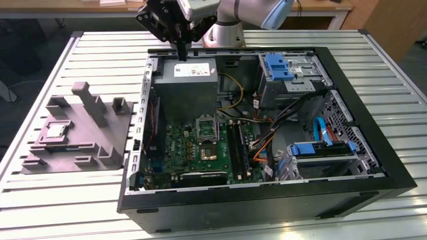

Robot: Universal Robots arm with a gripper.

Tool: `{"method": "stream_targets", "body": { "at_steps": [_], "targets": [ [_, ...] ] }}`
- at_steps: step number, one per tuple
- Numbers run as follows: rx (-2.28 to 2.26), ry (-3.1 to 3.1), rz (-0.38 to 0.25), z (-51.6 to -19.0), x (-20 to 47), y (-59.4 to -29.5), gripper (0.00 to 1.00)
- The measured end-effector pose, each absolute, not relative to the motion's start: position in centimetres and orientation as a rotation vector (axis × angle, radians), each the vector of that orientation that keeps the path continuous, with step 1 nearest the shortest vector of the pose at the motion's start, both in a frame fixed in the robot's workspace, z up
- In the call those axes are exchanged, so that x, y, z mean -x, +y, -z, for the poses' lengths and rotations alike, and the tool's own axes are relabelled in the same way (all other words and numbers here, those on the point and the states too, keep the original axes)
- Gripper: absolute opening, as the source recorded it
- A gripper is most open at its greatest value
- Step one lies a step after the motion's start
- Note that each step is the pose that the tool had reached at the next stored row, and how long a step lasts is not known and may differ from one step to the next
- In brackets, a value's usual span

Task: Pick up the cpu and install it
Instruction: 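Reach for the cpu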

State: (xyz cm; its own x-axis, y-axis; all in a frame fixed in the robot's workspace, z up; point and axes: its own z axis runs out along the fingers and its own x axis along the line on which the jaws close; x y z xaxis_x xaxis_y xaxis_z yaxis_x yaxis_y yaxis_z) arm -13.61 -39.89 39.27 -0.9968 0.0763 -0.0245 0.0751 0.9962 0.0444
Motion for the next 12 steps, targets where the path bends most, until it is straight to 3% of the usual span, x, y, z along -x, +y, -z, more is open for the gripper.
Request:
{"method": "stream_targets", "body": {
  "at_steps": [12],
  "targets": [
    [-0.118, 3.112, -0.068, -39.25, 13.87, -39.89, 0.11]
  ]
}}
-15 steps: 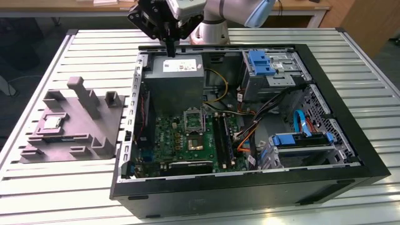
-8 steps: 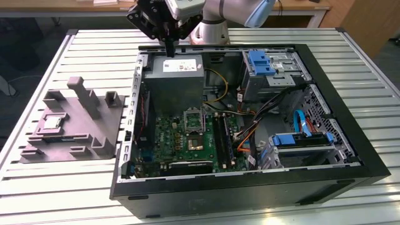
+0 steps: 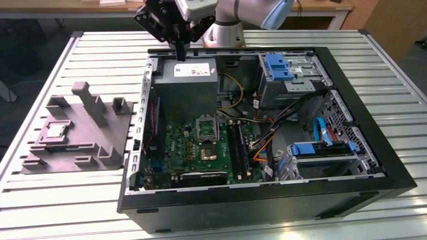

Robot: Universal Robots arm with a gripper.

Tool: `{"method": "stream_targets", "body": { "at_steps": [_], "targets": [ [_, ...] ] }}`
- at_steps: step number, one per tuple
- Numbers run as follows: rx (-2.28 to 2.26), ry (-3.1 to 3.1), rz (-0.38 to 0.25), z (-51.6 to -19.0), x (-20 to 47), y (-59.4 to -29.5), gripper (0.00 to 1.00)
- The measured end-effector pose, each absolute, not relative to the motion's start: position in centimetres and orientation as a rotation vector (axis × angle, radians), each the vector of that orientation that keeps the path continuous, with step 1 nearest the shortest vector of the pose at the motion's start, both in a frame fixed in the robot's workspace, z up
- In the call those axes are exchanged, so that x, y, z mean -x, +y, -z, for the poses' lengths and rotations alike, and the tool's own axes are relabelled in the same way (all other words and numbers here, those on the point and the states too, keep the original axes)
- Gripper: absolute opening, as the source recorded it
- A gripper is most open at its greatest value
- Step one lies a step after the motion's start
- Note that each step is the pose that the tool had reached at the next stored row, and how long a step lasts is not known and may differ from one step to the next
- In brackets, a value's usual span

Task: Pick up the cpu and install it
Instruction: 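Reach for the cpu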

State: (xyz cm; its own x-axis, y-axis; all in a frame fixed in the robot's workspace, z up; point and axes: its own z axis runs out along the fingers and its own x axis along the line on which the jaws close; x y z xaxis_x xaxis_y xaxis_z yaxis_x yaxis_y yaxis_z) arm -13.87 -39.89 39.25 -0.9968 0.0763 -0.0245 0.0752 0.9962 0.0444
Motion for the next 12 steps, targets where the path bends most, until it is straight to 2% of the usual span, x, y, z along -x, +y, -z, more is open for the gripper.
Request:
{"method": "stream_targets", "body": {
  "at_steps": [12],
  "targets": [
    [-0.118, 3.112, -0.068, -39.23, 14.19, -39.89, 0.11]
  ]
}}
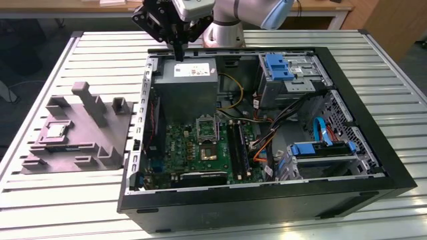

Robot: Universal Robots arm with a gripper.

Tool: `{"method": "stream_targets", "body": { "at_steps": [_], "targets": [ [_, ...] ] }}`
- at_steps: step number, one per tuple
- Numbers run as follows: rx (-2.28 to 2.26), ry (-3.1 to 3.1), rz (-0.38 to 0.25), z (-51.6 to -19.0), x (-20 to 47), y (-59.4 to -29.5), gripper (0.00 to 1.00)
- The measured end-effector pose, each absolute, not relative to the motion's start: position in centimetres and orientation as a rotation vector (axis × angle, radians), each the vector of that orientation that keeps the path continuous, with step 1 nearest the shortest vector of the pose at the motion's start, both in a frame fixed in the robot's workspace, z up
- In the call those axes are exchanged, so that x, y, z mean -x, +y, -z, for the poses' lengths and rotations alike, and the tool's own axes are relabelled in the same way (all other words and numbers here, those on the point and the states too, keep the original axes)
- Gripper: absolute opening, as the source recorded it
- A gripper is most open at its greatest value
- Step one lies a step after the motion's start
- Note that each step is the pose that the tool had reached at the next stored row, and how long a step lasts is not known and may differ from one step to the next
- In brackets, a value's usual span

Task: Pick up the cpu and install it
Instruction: 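Reach for the cpu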

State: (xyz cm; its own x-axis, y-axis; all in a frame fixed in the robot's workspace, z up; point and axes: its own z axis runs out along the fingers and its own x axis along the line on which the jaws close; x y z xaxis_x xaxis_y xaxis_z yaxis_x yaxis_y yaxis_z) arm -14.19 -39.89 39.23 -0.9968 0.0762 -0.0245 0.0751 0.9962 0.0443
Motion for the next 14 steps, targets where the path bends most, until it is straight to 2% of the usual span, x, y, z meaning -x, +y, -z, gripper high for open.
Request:
{"method": "stream_targets", "body": {
  "at_steps": [14],
  "targets": [
    [-0.118, 3.113, -0.068, -39.20, 14.57, -39.89, 0.11]
  ]
}}
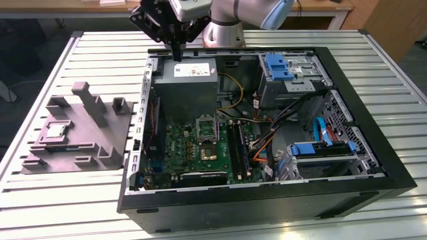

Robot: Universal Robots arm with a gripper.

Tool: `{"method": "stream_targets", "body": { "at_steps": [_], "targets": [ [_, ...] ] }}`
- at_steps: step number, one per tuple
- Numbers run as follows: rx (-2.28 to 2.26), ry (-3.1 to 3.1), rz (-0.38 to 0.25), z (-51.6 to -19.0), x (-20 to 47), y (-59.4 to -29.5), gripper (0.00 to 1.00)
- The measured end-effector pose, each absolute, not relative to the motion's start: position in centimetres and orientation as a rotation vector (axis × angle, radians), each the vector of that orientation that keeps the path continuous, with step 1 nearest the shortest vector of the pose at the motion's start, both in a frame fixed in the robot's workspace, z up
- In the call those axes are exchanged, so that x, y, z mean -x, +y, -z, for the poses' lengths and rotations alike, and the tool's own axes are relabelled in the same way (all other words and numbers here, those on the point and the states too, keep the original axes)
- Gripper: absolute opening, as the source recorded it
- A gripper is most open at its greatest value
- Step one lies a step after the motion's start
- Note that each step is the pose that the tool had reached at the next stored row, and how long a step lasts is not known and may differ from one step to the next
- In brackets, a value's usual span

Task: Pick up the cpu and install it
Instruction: 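Reach for the cpu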

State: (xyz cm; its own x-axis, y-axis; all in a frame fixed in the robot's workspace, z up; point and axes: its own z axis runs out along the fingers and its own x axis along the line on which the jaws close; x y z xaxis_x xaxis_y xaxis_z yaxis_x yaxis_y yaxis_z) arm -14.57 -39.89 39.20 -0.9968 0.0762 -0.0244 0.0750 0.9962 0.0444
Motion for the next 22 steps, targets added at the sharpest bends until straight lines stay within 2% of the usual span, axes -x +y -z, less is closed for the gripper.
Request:
{"method": "stream_targets", "body": {
  "at_steps": [22],
  "targets": [
    [-0.118, 3.113, -0.068, -39.14, 15.30, -39.89, 0.11]
  ]
}}
